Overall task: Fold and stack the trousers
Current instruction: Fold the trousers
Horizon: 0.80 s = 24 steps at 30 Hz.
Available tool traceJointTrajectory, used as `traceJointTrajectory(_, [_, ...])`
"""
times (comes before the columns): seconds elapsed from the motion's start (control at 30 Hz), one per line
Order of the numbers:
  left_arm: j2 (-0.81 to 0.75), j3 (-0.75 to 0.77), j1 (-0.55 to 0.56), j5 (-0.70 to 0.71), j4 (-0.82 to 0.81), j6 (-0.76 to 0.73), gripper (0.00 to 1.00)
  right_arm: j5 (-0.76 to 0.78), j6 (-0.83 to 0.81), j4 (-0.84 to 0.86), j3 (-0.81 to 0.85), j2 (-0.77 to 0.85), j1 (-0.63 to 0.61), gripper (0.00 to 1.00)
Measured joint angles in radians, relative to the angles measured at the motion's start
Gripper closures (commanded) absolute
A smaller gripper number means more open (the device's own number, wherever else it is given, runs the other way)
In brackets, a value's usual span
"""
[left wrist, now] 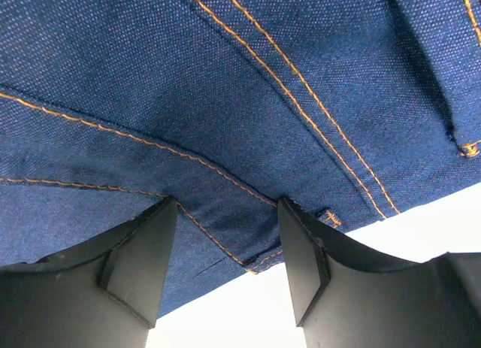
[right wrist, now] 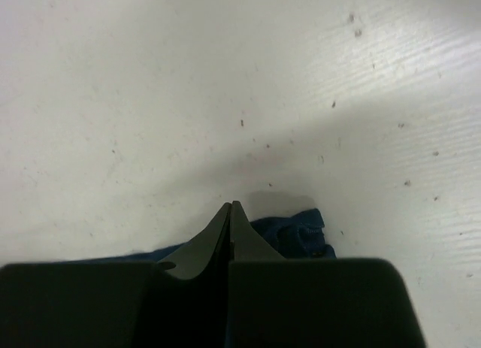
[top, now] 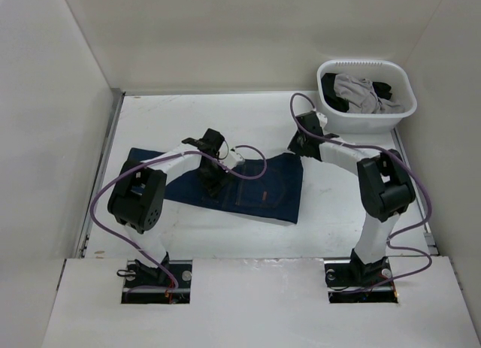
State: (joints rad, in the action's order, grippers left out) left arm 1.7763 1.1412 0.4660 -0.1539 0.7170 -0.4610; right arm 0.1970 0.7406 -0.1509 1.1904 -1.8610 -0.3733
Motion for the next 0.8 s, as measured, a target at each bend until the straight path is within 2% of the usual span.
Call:
traceJointTrajectory(0.07, [-0.002,-0.002,0.000,0.000,-0.003,0.004,0.46,0.021,-0.020,0.001,0.015,0.004,0.000,0.96])
traceJointTrajectory(0.1, [-0.002,-0.003,0.000,0.000,-0.003,0.005,0.46,0.031,-0.031,0.000,0.016,0.010,0.000,0.89])
traceJointTrajectory(0.13, [-0.002,-0.003,0.000,0.000,-0.003,0.006,0.46,0.039,-0.039,-0.005,0.012,0.022,0.000,0.78])
traceJointTrajectory(0.2, [-0.002,-0.002,0.000,0.000,-0.003,0.007,0.45,0.055,-0.058,-0.006,-0.013,0.071,0.000,0.38])
traceJointTrajectory(0.23, [-0.002,-0.002,0.000,0.000,-0.003,0.009,0.45,0.063,-0.070,-0.007,-0.034,0.113,-0.001,0.00])
traceJointTrajectory(0.37, [-0.002,-0.002,0.000,0.001,-0.003,0.016,0.45,0.083,-0.110,-0.002,-0.132,0.349,-0.024,0.00])
traceJointTrajectory(0.53, [-0.001,-0.001,-0.001,0.002,-0.002,0.025,0.45,0.070,-0.065,0.023,-0.308,0.619,-0.080,0.00])
traceJointTrajectory(0.63, [-0.001,-0.001,-0.001,0.003,-0.002,0.027,0.45,0.037,-0.006,0.030,-0.457,0.660,-0.087,0.00])
traceJointTrajectory(0.8, [-0.001,-0.001,-0.003,0.002,-0.002,0.030,0.45,-0.032,0.088,0.031,-0.654,0.624,-0.094,0.00])
